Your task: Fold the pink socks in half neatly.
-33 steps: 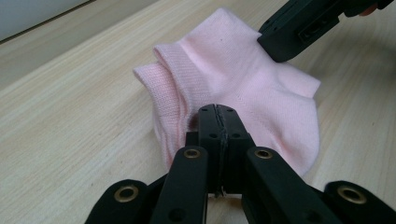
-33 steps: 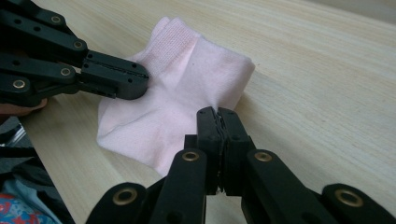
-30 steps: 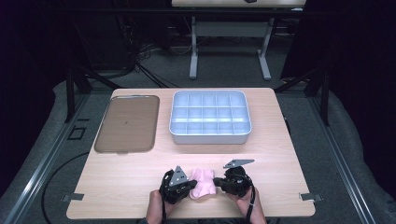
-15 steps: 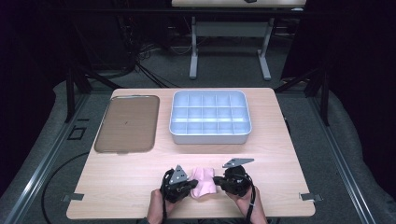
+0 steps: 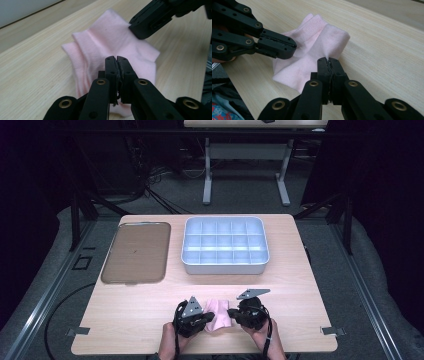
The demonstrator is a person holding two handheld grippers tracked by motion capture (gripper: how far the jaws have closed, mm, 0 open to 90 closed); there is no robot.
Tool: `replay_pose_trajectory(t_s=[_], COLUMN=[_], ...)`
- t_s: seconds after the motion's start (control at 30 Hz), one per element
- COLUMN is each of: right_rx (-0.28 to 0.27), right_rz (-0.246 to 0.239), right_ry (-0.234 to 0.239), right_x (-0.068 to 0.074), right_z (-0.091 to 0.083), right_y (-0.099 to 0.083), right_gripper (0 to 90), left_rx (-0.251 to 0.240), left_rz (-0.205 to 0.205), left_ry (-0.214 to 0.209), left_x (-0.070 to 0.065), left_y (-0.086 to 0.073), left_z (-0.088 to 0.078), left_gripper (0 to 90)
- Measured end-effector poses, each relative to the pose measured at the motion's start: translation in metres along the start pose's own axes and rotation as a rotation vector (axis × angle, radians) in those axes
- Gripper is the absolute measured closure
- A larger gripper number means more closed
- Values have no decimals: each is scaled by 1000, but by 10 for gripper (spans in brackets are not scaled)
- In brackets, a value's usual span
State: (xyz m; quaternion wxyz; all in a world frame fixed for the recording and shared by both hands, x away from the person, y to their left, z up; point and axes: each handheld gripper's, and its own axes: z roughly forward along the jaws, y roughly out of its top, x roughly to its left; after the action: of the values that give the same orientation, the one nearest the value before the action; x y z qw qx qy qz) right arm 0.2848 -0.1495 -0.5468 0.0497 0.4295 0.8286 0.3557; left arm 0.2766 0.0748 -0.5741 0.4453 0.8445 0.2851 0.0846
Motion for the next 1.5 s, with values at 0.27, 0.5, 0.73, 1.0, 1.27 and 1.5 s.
replay_pose_trajectory(t_s=[0.27,0.5,0.73,1.0,1.27,1.5], right_rx=[-3,-29,-39,11,-11,-68], right_rz=[3,-10,-6,5,-7,-33], right_ry=[5,55,95,99,118,145], right_x=[0,3,3,-6,-3,7], right_z=[-1,-3,5,-6,-3,4], right_y=[-1,6,12,7,9,18], right_gripper=[889,892,892,892,892,892], left_rx=[45,47,28,-26,44,42], left_rz=[-4,-4,2,-9,-39,-44], left_ry=[-8,-4,-1,19,29,21], left_x=[0,0,3,4,13,15], left_y=[1,1,3,7,-5,-5], left_z=[18,20,13,-17,5,8], left_gripper=[890,894,867,823,877,896])
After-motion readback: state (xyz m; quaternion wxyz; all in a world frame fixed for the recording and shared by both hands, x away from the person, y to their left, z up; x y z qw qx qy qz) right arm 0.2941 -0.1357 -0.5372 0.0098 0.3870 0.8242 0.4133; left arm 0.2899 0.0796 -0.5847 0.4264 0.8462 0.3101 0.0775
